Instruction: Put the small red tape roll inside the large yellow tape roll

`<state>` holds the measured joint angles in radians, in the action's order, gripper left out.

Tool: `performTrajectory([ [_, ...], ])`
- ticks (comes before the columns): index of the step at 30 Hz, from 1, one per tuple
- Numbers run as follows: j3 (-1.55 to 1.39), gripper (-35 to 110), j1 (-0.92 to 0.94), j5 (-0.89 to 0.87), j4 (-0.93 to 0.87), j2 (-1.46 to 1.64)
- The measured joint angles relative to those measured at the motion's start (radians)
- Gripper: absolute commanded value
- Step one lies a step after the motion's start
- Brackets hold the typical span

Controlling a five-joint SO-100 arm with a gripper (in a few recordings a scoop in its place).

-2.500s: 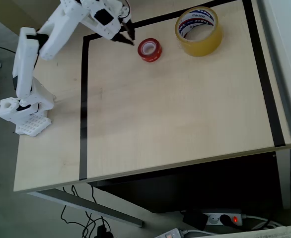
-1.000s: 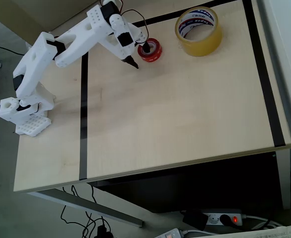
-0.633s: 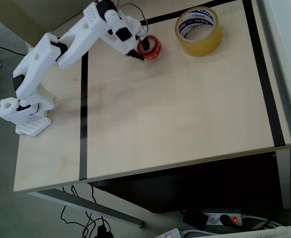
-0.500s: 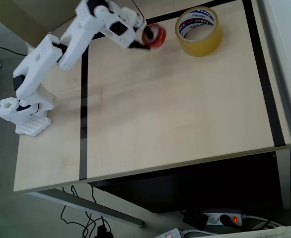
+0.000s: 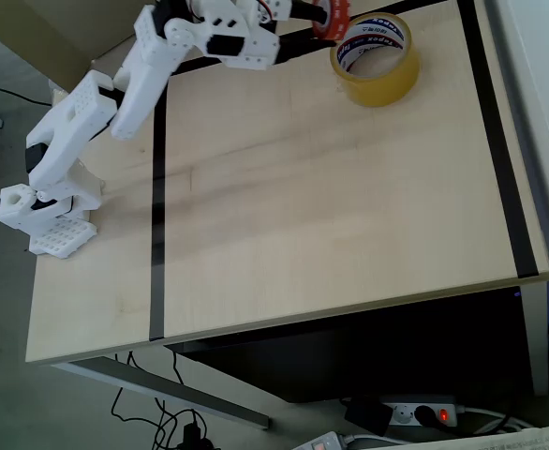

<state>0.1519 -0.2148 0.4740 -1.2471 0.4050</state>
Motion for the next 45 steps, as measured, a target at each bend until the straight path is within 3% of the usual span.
performTrajectory([
  [7, 0.000, 0, 0.002, 0.000, 0.061, -0.109],
  [18, 0.005, 15, -0.003, 0.000, 0.002, -0.130],
  [23, 0.018, 17, -0.003, 0.000, -0.181, -0.097],
  [27, -0.038, 1, -0.003, 0.000, -0.419, 0.011],
  [31, -0.305, 0, -0.003, 0.000, -0.526, 0.273],
  [41, -1.256, 0, -0.005, -0.041, -0.534, 1.014],
  [45, -1.644, 0, 0.077, -0.072, -0.307, 1.325],
])
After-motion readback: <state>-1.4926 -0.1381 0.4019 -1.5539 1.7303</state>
